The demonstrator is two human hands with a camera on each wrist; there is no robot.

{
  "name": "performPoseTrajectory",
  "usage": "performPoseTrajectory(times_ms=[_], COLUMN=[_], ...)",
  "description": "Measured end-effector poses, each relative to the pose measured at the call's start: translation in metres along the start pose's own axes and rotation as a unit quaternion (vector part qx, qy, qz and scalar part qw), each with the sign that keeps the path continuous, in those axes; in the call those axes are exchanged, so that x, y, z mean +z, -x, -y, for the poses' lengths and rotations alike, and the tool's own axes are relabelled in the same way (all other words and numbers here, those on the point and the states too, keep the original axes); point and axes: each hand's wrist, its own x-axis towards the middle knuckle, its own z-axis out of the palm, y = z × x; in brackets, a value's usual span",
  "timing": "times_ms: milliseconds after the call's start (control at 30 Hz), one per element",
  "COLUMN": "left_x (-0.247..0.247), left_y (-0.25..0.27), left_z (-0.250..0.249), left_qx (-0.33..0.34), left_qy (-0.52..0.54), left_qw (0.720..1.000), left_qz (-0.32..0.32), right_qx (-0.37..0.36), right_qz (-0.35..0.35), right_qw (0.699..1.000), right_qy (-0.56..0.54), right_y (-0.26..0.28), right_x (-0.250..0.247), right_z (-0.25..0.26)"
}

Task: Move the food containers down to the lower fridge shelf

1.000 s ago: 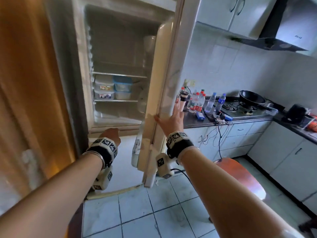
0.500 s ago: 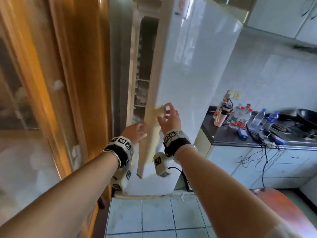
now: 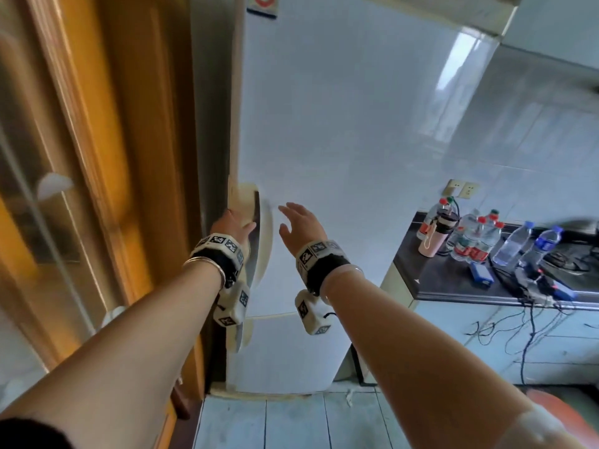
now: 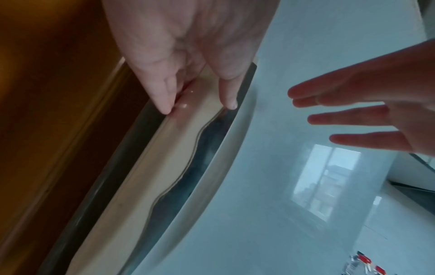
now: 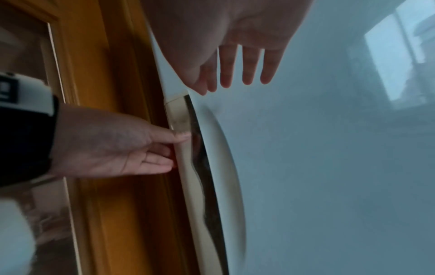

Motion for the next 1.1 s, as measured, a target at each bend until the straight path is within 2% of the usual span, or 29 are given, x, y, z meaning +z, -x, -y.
performPoseTrajectory(times_ms=[167,500,900,1100], left_x=[0.006,0.018,0.01,0.008], left_y=[-0.041,-0.098,-0.107,-0.081], left_z=[-0.018,-0.038,-0.034,-0.026], left_qx=[-0.026,-0.044,-0.018,0.001], left_qy=[0.016,0.009,-0.078,-0.127], left_qw=[0.999,0.999,0.997,0.992], left_qz=[-0.041,-0.024,-0.009,-0.027], right_qx=[-0.011,0.025,0.049,0.048], right_qz=[0.057,0.064,0.111,0.123], right_qw=[0.998,0.997,0.99,0.989], right_qy=[0.03,0.04,0.068,0.071], right_y=[-0.027,-0.067,-0.071,-0.054], right_x=[0.001,0.004,0.024,0.022], right_z=[-0.027,-0.057,-0.043,-0.05])
